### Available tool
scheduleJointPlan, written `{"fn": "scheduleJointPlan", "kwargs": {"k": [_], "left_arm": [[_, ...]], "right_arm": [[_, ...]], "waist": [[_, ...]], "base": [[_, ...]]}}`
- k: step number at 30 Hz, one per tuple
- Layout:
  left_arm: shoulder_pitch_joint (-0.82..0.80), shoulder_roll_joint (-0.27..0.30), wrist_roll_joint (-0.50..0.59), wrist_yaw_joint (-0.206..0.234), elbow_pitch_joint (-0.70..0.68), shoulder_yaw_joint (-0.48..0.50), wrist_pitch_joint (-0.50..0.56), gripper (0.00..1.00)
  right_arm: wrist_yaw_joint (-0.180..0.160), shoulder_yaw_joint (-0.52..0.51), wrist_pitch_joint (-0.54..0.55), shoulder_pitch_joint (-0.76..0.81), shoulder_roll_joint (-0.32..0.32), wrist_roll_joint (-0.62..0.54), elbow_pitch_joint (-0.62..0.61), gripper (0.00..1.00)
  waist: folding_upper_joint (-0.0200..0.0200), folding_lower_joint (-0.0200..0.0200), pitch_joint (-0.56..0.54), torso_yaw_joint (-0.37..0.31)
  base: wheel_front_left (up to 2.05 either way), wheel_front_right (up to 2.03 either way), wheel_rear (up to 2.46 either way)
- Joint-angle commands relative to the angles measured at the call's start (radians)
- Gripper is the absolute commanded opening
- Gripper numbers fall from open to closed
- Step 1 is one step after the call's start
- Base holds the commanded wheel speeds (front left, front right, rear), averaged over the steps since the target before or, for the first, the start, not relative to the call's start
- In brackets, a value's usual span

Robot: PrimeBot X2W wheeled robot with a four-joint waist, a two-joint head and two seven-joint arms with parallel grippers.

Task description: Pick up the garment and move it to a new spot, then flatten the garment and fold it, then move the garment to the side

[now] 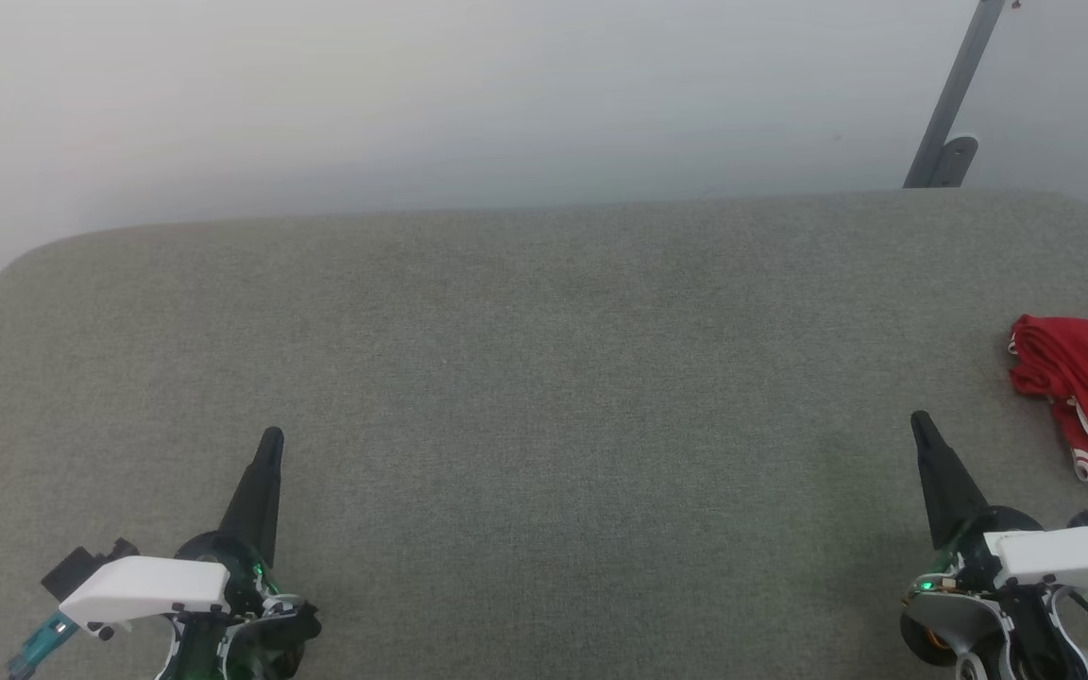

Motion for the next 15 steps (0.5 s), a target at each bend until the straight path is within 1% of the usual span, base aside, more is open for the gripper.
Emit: {"fn": "scheduleJointPlan", "kwargs": {"k": [1,15], "left_arm": [[-0.012,-0.003,-0.003,-0.003,0.0,0.003,0.004,0.0],[-0.012,-0.003,-0.003,-0.003,0.0,0.003,0.003,0.0]], "right_arm": [[0.0,-0.001,0.002,-0.006,0.004,0.004,0.002,0.0],[0.0,-0.001,0.002,-0.006,0.004,0.004,0.002,0.0]], "waist": [[0.0,0.0,0.0,0.0],[0.0,0.0,0.0,0.0]], "base": [[0.0,0.0,0.0],[0.0,0.0,0.0]]}}
